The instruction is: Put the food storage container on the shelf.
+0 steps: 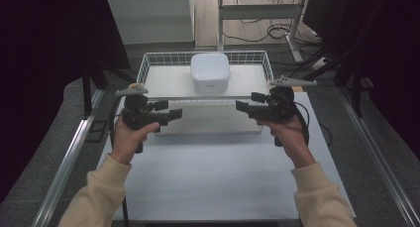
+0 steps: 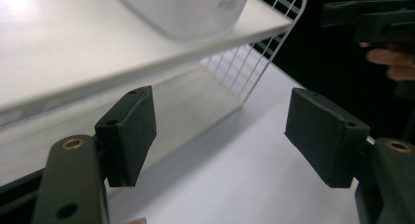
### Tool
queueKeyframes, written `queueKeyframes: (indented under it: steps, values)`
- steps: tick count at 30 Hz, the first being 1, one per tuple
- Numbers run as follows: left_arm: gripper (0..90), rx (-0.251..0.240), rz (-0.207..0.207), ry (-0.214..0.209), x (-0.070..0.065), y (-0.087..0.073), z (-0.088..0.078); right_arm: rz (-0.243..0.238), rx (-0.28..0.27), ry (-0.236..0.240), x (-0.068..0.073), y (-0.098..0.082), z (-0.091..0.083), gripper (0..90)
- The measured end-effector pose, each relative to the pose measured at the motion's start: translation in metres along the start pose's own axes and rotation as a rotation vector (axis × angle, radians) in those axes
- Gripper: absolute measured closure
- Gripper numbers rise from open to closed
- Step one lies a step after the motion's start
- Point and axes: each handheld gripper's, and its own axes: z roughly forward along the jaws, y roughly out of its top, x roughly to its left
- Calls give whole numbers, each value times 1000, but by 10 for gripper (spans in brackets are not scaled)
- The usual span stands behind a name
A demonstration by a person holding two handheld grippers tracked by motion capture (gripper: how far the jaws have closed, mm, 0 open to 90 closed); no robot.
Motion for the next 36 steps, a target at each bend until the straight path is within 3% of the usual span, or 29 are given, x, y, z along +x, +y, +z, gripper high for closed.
queueKeyframes:
  steps: [5, 9, 13, 19, 23, 27, 36]
  values:
    - [265, 10, 23, 53, -4, -37, -10, -43, 4, -44, 7, -39, -14, 256]
    - [272, 31, 41, 79, -1, -63, -13, -52, 10, -88, 6, -71, -24, 247]
    - [274, 54, 58, 102, 0, -81, -10, -85, 60, -137, -1, -99, -30, 243]
    - [262, 105, 93, 137, -2, -109, 2, -30, 91, -199, -15, -139, -32, 226]
    - [260, 127, 71, 135, 1, -121, 5, -20, 179, -219, -24, -164, -24, 224]
    - [260, 130, 62, 143, 5, -127, 4, -24, 223, -230, -27, -173, -17, 224]
    - [255, 108, 37, 156, 12, -128, 0, -15, 182, -243, -28, -169, -23, 210]
